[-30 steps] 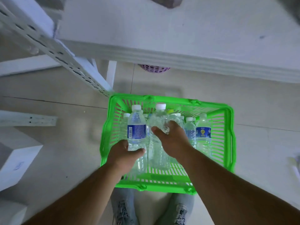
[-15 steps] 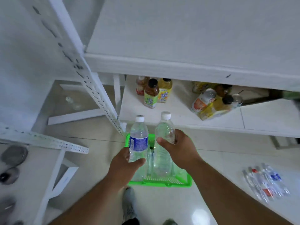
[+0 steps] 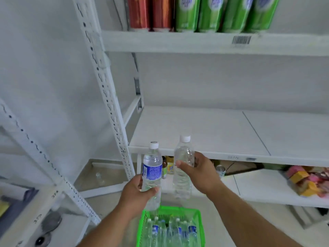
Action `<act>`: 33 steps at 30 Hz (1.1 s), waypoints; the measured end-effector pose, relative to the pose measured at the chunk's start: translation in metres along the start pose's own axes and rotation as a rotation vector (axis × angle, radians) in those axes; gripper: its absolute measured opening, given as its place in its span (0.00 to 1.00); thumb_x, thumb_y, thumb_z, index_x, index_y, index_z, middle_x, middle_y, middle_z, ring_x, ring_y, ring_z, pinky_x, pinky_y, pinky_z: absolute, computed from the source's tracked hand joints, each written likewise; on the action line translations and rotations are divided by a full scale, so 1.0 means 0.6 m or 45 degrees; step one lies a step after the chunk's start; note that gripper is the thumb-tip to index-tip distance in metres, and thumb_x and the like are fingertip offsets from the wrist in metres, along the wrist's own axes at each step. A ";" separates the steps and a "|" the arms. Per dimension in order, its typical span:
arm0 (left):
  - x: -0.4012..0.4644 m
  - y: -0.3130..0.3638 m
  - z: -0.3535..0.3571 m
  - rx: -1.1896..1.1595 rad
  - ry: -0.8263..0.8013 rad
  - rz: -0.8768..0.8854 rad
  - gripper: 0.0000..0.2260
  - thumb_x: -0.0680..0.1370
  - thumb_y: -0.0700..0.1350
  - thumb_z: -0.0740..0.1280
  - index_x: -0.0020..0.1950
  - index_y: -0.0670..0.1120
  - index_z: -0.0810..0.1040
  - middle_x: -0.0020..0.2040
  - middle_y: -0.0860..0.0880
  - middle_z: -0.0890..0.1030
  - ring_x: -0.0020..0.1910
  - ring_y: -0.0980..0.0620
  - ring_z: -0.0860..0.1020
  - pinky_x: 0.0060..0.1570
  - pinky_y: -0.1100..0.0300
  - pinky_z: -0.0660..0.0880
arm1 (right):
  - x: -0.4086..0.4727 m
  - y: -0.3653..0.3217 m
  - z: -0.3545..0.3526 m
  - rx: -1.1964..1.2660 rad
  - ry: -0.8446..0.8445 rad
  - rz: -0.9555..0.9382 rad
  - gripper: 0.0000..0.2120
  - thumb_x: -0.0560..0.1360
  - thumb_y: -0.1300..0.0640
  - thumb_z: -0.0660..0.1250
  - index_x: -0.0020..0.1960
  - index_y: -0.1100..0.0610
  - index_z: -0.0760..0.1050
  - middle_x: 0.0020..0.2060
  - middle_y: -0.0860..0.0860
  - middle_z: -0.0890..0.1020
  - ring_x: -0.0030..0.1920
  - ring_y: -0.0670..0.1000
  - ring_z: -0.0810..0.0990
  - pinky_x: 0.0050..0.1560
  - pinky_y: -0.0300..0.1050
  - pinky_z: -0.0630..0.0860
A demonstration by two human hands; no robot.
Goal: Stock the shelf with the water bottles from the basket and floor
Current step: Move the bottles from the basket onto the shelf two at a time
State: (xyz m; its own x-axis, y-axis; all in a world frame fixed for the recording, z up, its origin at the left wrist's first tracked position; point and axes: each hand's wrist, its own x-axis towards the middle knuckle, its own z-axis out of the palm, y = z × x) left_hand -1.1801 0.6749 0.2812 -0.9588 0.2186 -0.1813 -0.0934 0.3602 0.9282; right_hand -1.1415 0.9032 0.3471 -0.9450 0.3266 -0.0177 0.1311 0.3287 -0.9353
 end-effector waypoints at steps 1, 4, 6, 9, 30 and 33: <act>-0.008 0.020 -0.001 -0.004 0.013 0.027 0.15 0.68 0.41 0.79 0.52 0.50 0.81 0.47 0.51 0.87 0.48 0.52 0.84 0.55 0.50 0.79 | -0.004 -0.017 -0.011 0.021 0.014 -0.022 0.13 0.70 0.47 0.76 0.52 0.50 0.81 0.44 0.42 0.86 0.46 0.42 0.84 0.51 0.48 0.80; -0.024 0.073 0.000 -0.023 0.072 0.096 0.15 0.68 0.41 0.79 0.52 0.51 0.81 0.47 0.54 0.86 0.48 0.55 0.84 0.51 0.57 0.79 | -0.015 -0.062 -0.041 0.077 0.002 -0.081 0.17 0.68 0.41 0.75 0.53 0.46 0.80 0.46 0.40 0.86 0.46 0.41 0.84 0.51 0.48 0.80; -0.030 0.101 0.000 -0.033 0.097 0.133 0.15 0.68 0.43 0.79 0.51 0.53 0.80 0.47 0.59 0.85 0.46 0.62 0.82 0.42 0.70 0.76 | -0.015 -0.084 -0.056 0.072 -0.008 -0.110 0.17 0.68 0.41 0.75 0.53 0.46 0.79 0.46 0.40 0.86 0.46 0.40 0.84 0.51 0.46 0.80; -0.029 0.127 -0.001 -0.033 0.126 0.162 0.16 0.67 0.46 0.79 0.52 0.56 0.80 0.48 0.58 0.85 0.46 0.63 0.82 0.41 0.69 0.75 | -0.007 -0.107 -0.067 0.083 0.010 -0.144 0.14 0.69 0.44 0.75 0.52 0.48 0.80 0.44 0.40 0.86 0.45 0.40 0.84 0.52 0.46 0.81; 0.296 0.167 -0.050 -0.038 0.138 0.108 0.19 0.68 0.48 0.78 0.55 0.56 0.77 0.51 0.57 0.83 0.48 0.60 0.80 0.41 0.66 0.72 | 0.291 -0.155 0.012 0.028 0.142 -0.039 0.11 0.71 0.48 0.75 0.52 0.46 0.79 0.45 0.41 0.83 0.46 0.42 0.81 0.45 0.39 0.75; 0.340 0.164 -0.052 -0.014 0.129 0.106 0.21 0.69 0.49 0.77 0.58 0.55 0.75 0.55 0.58 0.78 0.52 0.58 0.77 0.49 0.63 0.71 | 0.328 -0.153 0.023 0.046 0.160 -0.028 0.12 0.71 0.48 0.75 0.53 0.47 0.81 0.44 0.42 0.85 0.44 0.43 0.82 0.44 0.41 0.76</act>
State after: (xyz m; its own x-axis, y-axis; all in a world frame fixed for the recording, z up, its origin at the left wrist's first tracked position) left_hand -1.3934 0.7264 0.3456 -0.9855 0.1544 -0.0706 -0.0151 0.3342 0.9424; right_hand -1.3434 0.9248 0.4244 -0.9021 0.4290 0.0456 0.0975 0.3056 -0.9471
